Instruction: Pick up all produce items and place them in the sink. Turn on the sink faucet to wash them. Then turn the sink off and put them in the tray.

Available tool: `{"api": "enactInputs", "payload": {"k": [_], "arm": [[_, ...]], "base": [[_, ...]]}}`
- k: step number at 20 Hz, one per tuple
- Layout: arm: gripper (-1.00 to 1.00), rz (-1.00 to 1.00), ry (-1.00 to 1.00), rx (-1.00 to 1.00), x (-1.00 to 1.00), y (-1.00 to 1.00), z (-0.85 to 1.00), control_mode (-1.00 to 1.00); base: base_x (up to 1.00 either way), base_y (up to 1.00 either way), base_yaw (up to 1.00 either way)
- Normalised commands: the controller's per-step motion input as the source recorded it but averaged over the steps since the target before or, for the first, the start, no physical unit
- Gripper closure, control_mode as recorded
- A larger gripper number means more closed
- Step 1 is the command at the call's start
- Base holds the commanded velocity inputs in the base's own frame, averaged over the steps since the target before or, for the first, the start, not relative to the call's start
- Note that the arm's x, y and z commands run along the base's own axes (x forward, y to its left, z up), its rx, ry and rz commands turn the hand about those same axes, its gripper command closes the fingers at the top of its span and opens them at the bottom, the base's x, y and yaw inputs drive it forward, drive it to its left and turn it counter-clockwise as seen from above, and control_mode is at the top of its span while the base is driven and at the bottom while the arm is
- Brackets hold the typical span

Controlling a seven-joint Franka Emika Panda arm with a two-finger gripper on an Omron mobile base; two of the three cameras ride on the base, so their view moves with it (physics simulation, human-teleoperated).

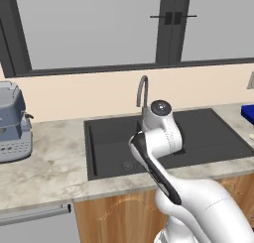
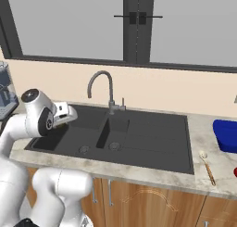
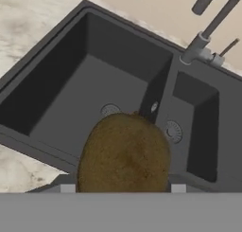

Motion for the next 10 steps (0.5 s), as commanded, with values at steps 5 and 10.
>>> {"api": "enactInputs", "payload": {"k": [5,10], "arm": [[1.00,0.07,0.06,0.00,0.55,0.34,-0.01,-1.00],[1.00,0.05,0.21,0.02,0.68,0.29,-0.20,-1.00]], "base": [[0.00,0.00,0.00],[0.00,0.00,0.00]]}}
